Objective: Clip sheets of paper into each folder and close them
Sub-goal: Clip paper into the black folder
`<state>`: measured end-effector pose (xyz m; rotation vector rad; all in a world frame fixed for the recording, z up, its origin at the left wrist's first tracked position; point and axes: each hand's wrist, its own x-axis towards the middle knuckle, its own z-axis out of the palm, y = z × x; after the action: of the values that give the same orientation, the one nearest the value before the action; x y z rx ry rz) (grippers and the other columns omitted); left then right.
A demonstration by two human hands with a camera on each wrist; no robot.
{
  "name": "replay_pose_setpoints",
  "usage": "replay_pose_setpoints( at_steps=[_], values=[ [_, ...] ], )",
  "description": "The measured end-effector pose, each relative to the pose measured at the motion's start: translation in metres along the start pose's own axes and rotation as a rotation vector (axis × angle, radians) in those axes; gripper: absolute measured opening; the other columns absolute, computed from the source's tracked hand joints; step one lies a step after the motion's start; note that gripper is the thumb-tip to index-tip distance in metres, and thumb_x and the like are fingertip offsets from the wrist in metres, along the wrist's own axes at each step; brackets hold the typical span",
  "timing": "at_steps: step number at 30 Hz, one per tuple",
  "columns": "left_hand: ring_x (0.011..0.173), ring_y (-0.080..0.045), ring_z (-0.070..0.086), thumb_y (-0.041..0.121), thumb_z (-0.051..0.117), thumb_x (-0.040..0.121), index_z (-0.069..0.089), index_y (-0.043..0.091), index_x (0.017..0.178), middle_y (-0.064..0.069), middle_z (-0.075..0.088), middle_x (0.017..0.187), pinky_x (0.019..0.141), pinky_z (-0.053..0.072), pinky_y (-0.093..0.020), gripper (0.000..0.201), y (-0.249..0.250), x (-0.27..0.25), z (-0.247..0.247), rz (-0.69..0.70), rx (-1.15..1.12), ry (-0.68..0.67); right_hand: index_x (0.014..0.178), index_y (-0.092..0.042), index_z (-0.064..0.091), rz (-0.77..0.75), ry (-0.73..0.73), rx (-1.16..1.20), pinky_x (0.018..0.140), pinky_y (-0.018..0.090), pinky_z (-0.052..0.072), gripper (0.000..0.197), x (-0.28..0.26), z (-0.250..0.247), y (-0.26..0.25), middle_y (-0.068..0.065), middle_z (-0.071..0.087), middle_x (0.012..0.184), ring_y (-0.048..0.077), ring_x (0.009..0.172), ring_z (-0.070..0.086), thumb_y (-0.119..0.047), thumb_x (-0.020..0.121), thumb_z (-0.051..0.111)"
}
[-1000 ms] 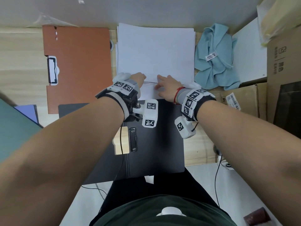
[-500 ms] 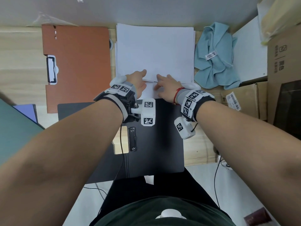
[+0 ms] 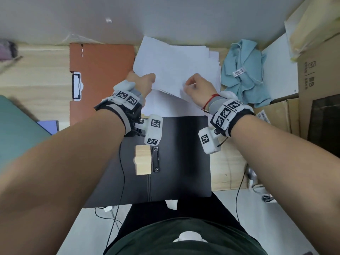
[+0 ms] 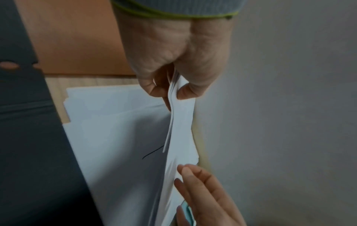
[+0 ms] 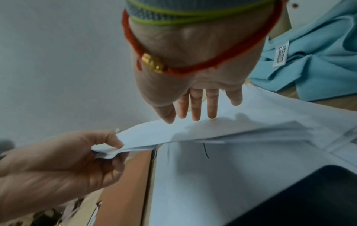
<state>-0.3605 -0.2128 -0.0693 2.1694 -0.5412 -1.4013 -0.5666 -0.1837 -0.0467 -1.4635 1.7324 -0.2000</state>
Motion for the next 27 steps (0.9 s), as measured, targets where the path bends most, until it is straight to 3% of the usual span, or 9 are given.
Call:
replay_pose_setpoints(
  at_steps=[3,6,12,14,17,20,22,24,27],
  values=[
    [0.064,-0.017,0.041,0.021,0.060,0.051,0.042,0.013,0.066,-0.004,0.046,0.073,0.061,0.034,-0.033,0.025,0.035,-0.050,-0.022,0.116,0.007,-0.019,0.124,-0.018,0.049,0.029,0.030,0.058,0.074,0.028,0.044,0.038,0.003,-0.009,-0.004,-0.001,0.056,0.127,0.019,0.111,0.055,-0.033,0.091,0.057],
    [0.061,-0.016,0.035,0.010,0.060,0.063,0.048,0.010,0.070,-0.001,0.045,0.071,0.056,0.030,-0.027,0.014,0.055,-0.084,-0.049,0.308,-0.029,-0.044,0.135,-0.015,0.041,0.049,0.053,0.112,0.088,0.026,0.039,0.054,-0.001,-0.016,-0.011,0.002,0.050,0.138,0.022,0.123,0.052,-0.028,0.088,0.063],
    [0.051,-0.006,0.035,0.003,0.061,0.065,0.039,0.015,0.065,0.005,0.040,0.062,0.048,0.030,-0.020,0.025,0.082,-0.125,-0.082,0.519,0.064,-0.119,0.146,-0.017,0.027,0.081,0.103,0.304,0.109,0.036,0.038,0.092,-0.016,-0.028,-0.017,0.007,0.040,0.145,0.021,0.131,0.042,-0.025,0.074,0.083],
    [0.040,-0.002,0.031,0.007,0.057,0.058,0.036,0.018,0.055,0.011,0.039,0.048,0.041,0.025,-0.016,0.024,0.082,-0.135,-0.089,0.583,0.126,-0.182,0.138,-0.014,0.039,0.037,0.107,0.337,0.108,0.032,0.037,0.083,-0.025,-0.027,-0.017,0.000,0.050,0.134,0.014,0.123,0.044,-0.024,0.070,0.086],
    [0.034,0.000,0.031,-0.006,0.057,0.071,0.047,0.018,0.048,0.017,0.038,0.035,0.038,0.025,-0.013,0.035,0.074,-0.141,-0.095,0.628,0.129,-0.234,0.117,-0.011,0.065,0.007,0.058,0.399,0.085,0.017,0.048,0.049,-0.041,-0.026,-0.019,0.001,0.067,0.117,0.009,0.099,0.061,-0.021,0.074,0.084],
    [0.049,0.001,0.045,-0.001,0.061,0.064,0.073,0.015,0.076,0.016,0.055,0.055,0.050,0.037,-0.015,0.023,0.064,-0.143,-0.099,0.649,-0.018,-0.235,0.110,-0.003,0.070,-0.016,0.069,0.537,0.084,0.020,0.056,0.032,-0.050,-0.022,-0.017,0.010,0.070,0.112,0.012,0.087,0.067,-0.010,0.080,0.078],
    [0.064,-0.009,0.058,0.002,0.068,0.058,0.072,0.007,0.094,0.002,0.067,0.075,0.061,0.047,-0.022,0.036,0.058,-0.139,-0.104,0.631,-0.157,-0.198,0.104,-0.004,0.070,-0.029,0.136,0.588,0.089,0.034,0.055,0.022,-0.055,-0.020,-0.015,0.012,0.070,0.106,0.019,0.089,0.067,-0.007,0.083,0.075],
    [0.082,-0.019,0.069,0.001,0.072,0.053,0.067,0.006,0.106,-0.009,0.073,0.096,0.071,0.055,-0.029,0.053,0.051,-0.133,-0.106,0.580,-0.275,-0.240,0.097,-0.009,0.070,-0.041,0.206,0.610,0.085,0.036,0.053,0.014,-0.062,-0.020,-0.016,0.012,0.070,0.101,0.021,0.089,0.066,-0.010,0.084,0.074],
    [0.083,-0.010,0.072,-0.012,0.068,0.066,0.059,-0.002,0.121,-0.007,0.073,0.100,0.072,0.056,-0.023,0.057,0.038,-0.126,-0.103,0.531,-0.227,-0.272,0.103,-0.001,0.069,-0.063,0.288,0.643,0.085,0.035,0.053,0.017,-0.066,-0.022,-0.019,0.011,0.069,0.103,0.021,0.090,0.065,-0.007,0.087,0.070]
  ],
)
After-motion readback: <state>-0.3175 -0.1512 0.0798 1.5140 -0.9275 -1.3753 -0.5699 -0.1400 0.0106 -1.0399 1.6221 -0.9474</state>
